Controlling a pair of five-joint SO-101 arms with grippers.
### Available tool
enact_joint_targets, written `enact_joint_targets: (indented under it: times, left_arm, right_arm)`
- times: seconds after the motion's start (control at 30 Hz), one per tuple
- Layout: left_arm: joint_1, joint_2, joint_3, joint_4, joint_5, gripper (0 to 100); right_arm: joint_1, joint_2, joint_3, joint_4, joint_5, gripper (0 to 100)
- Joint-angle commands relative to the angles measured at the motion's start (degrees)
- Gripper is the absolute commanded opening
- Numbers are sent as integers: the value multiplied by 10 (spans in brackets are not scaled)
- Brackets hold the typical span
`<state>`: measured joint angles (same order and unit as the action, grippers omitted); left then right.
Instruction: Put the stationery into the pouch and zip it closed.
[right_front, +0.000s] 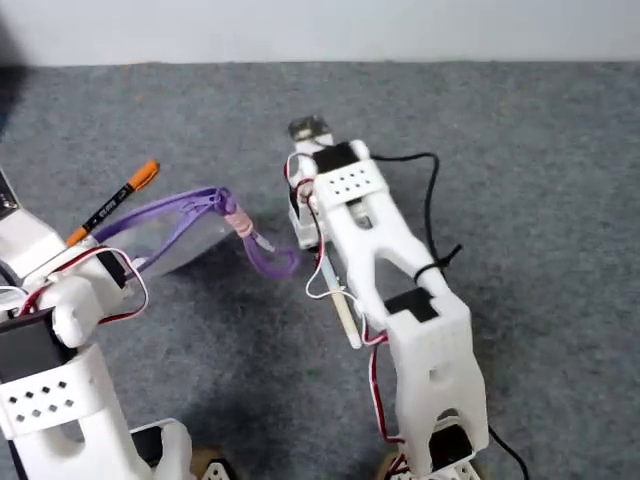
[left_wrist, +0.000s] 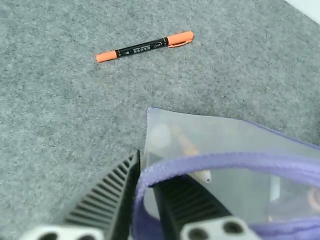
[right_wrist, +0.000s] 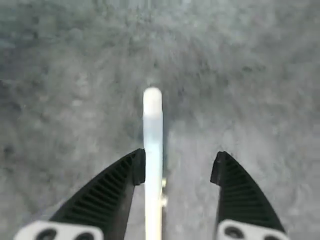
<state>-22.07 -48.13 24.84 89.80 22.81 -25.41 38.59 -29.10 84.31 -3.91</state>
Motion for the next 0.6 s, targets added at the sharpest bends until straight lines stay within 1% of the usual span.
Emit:
enact_joint_targets:
  times: [0.0,0.17,0.23,0.33,0.37,0.4,0.57]
  left_arm:
    - [-5,-4,-32,4,6,12]
    - [-4,-4,-31,4,6,12]
    - [-4,-4,-31,4,6,12]
    - [-4,-4,-29,4,6,12]
    - [-4,-4,-29,4,6,12]
    - [-4,-4,-29,4,6,12]
    - [-4,-4,-29,4,6,12]
  right_arm:
    - [-4,14,-7,-41,23,223]
    - [-4,49,-7,-79,47,210]
    - [-4,58,-7,-77,53,154]
    - [-3,64,-7,-76,55,11]
    - [-2,63,-7,-75,55,4]
    - [0,63,-7,-73,55,25]
    - [-4,23,-8,-5,51,9]
